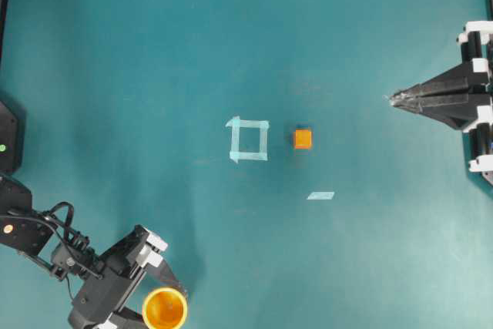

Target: Move the cup forward with left arm.

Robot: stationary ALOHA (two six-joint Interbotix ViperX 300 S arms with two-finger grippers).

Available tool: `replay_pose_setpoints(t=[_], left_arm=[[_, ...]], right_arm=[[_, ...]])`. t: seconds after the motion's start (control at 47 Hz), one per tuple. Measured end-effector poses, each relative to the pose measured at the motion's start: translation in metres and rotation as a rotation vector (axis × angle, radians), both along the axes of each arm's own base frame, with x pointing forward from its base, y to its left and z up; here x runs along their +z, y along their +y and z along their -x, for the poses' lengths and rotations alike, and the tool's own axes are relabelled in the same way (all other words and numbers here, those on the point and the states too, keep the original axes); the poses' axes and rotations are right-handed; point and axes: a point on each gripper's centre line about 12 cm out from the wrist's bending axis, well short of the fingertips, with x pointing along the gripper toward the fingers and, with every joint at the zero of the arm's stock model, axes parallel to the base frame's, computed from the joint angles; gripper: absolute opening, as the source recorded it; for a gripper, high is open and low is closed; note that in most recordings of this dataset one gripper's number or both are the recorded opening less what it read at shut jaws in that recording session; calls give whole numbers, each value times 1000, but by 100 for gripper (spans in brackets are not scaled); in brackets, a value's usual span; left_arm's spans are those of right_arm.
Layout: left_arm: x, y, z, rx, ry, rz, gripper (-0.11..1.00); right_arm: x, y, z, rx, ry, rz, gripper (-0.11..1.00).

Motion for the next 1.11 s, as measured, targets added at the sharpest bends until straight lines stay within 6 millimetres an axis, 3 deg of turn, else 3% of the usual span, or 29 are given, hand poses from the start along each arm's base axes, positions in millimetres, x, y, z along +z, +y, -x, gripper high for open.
replay_pose_setpoints(t=[1.107], left_arm=[[1,-1,-1,-4,-9,-6,64]], right_arm=[[0,0,0,0,2,0,0]])
